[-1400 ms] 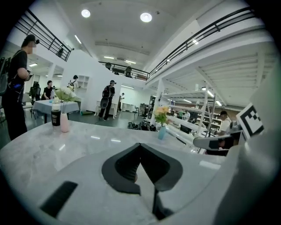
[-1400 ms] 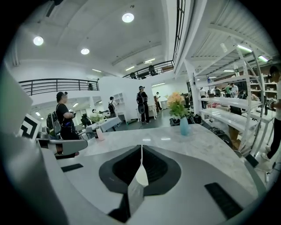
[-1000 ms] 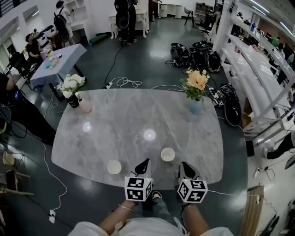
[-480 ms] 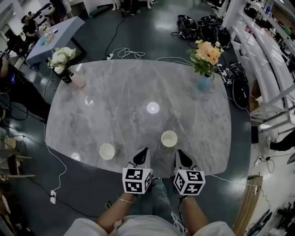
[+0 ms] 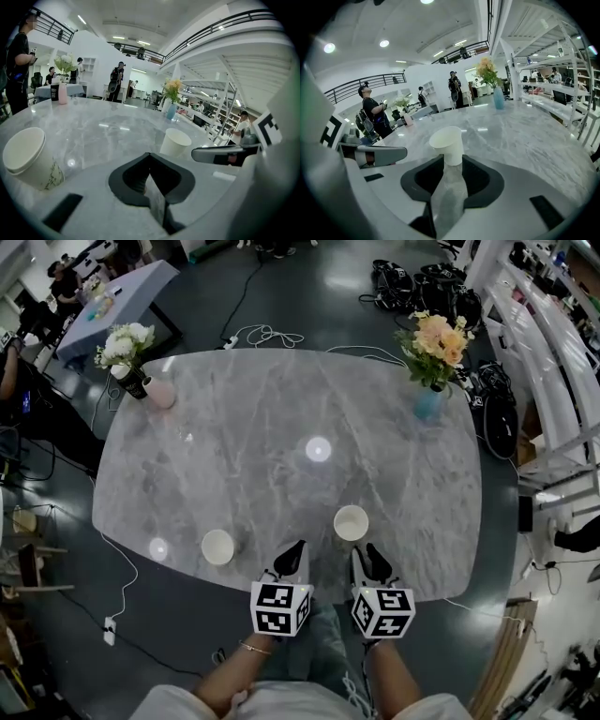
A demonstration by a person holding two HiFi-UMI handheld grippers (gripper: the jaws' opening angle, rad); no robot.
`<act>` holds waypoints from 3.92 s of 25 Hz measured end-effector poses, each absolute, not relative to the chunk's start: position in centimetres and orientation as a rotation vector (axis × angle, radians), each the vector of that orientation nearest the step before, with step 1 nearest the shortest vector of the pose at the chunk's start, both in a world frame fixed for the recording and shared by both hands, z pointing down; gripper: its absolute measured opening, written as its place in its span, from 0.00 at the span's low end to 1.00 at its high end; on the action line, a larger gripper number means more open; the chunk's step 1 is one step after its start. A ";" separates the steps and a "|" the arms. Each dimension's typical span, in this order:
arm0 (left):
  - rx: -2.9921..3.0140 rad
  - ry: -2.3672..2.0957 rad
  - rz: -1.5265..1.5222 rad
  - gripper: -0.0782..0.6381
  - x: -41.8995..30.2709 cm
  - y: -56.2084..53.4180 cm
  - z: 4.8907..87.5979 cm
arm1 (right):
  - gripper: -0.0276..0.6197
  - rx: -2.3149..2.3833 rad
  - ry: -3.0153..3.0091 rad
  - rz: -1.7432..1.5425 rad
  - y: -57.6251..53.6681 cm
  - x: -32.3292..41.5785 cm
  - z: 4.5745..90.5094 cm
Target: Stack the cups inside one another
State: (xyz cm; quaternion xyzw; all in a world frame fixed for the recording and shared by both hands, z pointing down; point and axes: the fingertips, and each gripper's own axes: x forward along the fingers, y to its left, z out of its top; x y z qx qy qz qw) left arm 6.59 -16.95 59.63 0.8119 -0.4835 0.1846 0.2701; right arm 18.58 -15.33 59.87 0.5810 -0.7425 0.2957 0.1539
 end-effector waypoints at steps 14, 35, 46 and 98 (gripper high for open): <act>2.153 -1.309 0.538 0.10 5.8 -17.8 61.4 | 0.37 1.564 -2.163 0.802 -17.7 16.7 61.5; 2.144 -1.304 0.534 0.10 5.7 -18.1 61.3 | 0.40 1.560 -2.174 0.745 -19.9 16.2 61.0; 2.163 -1.367 0.466 0.10 5.3 -18.6 58.3 | 0.40 1.570 -2.221 0.688 -19.8 16.4 57.3; 1.697 -1.974 0.079 0.10 -20.2 -4.8 50.3 | 0.40 1.021 -2.599 0.467 -12.4 -7.4 46.6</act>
